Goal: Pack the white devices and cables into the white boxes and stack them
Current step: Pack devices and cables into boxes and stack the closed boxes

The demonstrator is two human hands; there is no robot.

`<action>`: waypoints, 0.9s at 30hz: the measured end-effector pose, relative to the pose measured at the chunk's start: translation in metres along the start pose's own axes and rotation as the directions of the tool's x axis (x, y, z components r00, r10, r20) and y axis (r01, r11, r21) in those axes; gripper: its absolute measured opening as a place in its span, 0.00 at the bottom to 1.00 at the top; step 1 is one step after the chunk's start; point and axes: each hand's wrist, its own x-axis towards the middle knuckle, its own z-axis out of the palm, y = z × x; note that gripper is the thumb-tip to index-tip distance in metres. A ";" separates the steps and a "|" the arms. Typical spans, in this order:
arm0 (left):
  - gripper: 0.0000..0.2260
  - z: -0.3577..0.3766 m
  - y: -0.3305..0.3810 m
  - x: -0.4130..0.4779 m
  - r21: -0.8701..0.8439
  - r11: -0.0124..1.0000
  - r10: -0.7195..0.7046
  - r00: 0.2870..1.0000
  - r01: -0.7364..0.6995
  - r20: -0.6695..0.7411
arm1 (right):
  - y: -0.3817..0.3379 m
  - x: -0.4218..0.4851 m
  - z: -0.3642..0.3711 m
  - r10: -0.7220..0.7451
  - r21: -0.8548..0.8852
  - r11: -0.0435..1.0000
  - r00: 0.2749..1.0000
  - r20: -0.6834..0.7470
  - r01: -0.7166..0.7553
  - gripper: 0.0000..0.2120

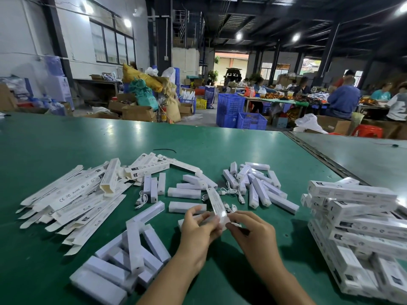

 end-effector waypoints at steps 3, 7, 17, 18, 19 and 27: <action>0.15 0.000 0.005 -0.002 -0.017 0.996 -0.090 0.996 0.091 0.013 | 0.001 -0.001 0.000 0.016 0.026 1.000 1.000 0.022 -0.016 0.12; 0.12 -0.001 0.008 -0.002 0.080 0.981 -0.179 0.983 0.175 0.042 | 0.001 -0.001 -0.002 -0.032 -0.014 0.999 0.999 0.030 0.032 0.12; 0.15 -0.001 0.017 -0.005 -0.122 0.937 -0.294 0.927 0.327 0.233 | -0.004 0.001 -0.005 -0.154 -0.067 0.986 0.988 0.007 0.155 0.11; 0.16 -0.001 0.016 -0.005 -0.132 0.938 -0.284 0.929 0.320 0.236 | -0.004 0.002 -0.005 -0.165 -0.062 0.984 0.986 0.005 0.164 0.11; 0.18 -0.002 0.016 -0.005 -0.138 0.939 -0.277 0.932 0.314 0.235 | -0.003 0.002 -0.005 -0.180 -0.055 0.982 0.984 0.010 0.180 0.10; 0.28 -0.001 0.012 -0.004 -0.098 0.957 -0.251 0.950 0.272 0.185 | 0.002 -0.001 -0.004 -0.199 -0.035 0.979 0.978 0.061 0.202 0.11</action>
